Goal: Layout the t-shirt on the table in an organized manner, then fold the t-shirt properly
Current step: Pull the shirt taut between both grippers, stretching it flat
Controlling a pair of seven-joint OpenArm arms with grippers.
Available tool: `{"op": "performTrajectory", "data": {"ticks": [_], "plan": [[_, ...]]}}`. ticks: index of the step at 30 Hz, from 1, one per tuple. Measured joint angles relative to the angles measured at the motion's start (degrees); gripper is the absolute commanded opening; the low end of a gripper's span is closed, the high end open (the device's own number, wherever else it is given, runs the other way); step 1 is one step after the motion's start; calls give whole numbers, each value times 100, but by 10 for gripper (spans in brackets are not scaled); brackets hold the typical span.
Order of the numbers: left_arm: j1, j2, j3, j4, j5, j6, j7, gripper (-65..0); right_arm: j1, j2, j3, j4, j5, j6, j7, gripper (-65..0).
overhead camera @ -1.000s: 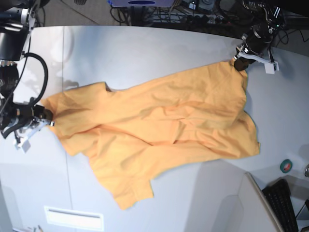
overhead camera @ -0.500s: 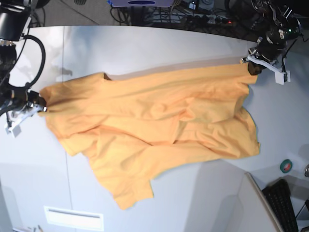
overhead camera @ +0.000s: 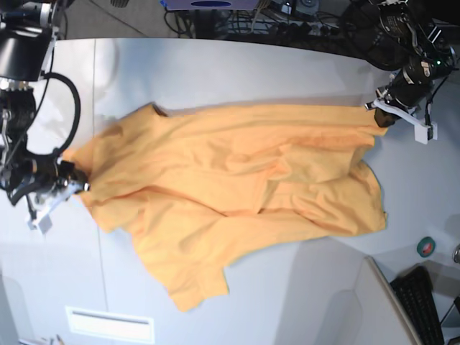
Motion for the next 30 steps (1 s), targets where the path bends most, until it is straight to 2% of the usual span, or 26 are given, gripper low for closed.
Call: {"op": "performTrajectory", "data": {"ticks": [1,7,10,13,17,21,24,26,28,30], "plan": [[-2,0,2,0,0,0,2,-650,219,-22,-122,-120,-7,-39,9,-650],[2,-2,0,0,-4,0,0,-650,1228,-385,-776,-1443,-28,-946,205,-650],[2,2,-33,2,-24,-2,-2,-650,1185,-391,-811,-1340,7,-994,227,-650],[15,-55,-57,17,-22,-2,2,-650,793,-348,-636,-688,20,-994,262,-650],[15,-149,-61,35,-20,-2,-22,-650,-48,-201,-175,190,42,-990,164,-650],[39,-98,15,238,22,-2,24,-650,-800,-52,407,1060,39,-990,208,-650],[72,-155,267,710,0,22,-4,-650,-1287,-221,1130,1414,122,-994,179,-650],[28,-140,426,905,-26,306,-15,-650,-1447,-400,1576,1445,31,-994,151,-650],[-46,-151,688,909,-39,431,4,-650,-1458,-363,1637,1384,-24,-992,131,-650],[-192,-337,1134,866,35,479,116,-650,-1191,-341,1633,1250,0,-992,149,-650]]}}
